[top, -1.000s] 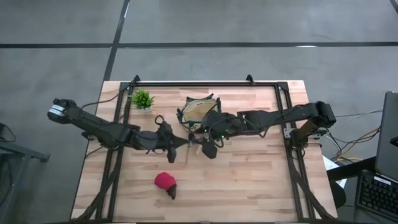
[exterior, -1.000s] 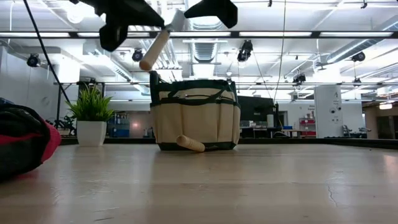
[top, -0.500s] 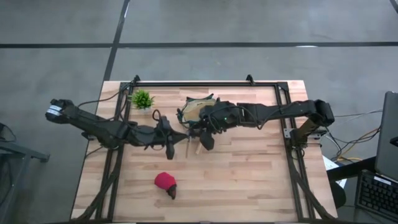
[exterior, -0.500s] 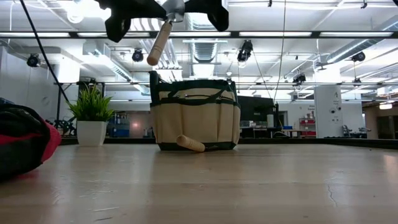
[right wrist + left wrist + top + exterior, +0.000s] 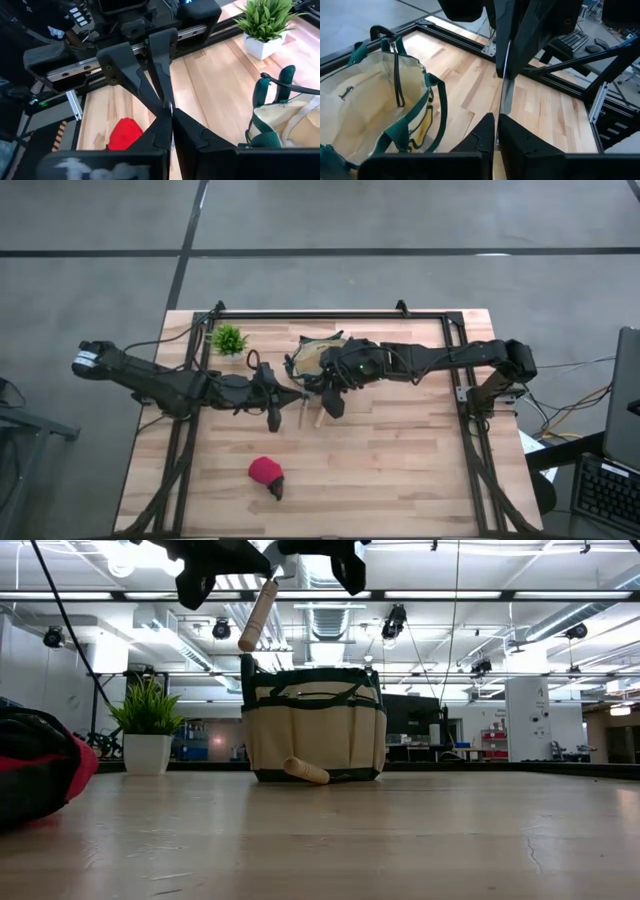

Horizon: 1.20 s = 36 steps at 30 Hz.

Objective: Pick & Place Garden tools in Gardening bag
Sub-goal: Put the bottom brown trowel into the brown gardening bag

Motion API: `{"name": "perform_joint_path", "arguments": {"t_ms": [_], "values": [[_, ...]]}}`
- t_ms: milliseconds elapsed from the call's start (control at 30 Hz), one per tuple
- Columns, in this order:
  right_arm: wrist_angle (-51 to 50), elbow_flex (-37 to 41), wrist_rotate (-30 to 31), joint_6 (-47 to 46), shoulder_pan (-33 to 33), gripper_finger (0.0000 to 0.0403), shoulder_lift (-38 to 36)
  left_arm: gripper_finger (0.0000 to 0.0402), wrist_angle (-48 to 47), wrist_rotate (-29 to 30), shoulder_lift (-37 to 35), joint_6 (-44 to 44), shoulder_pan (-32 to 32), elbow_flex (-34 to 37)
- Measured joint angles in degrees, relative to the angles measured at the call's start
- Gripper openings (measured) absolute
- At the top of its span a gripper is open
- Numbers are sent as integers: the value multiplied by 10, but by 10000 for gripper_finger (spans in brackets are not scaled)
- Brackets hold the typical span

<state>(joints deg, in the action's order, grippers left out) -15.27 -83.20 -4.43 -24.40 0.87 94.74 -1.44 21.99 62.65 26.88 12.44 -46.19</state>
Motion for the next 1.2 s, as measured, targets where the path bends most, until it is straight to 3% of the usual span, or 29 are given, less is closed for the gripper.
{"name": "perform_joint_path", "arguments": {"t_ms": [300, 567, 933, 1200], "values": [[-32, 0, 5, -2, -9, 8, 0, 32, -16, -6, -1, -3, -11, 0], [-105, 1, 102, 37, -9, 8, -5, 32, -52, -3, -26, 3, -11, 4], [-99, 1, 224, 128, -10, 8, -13, 32, -78, 4, -35, 21, -14, 5], [-95, 1, 245, 156, -11, 8, -17, 32, -77, 4, -35, 21, -14, 5]]}}
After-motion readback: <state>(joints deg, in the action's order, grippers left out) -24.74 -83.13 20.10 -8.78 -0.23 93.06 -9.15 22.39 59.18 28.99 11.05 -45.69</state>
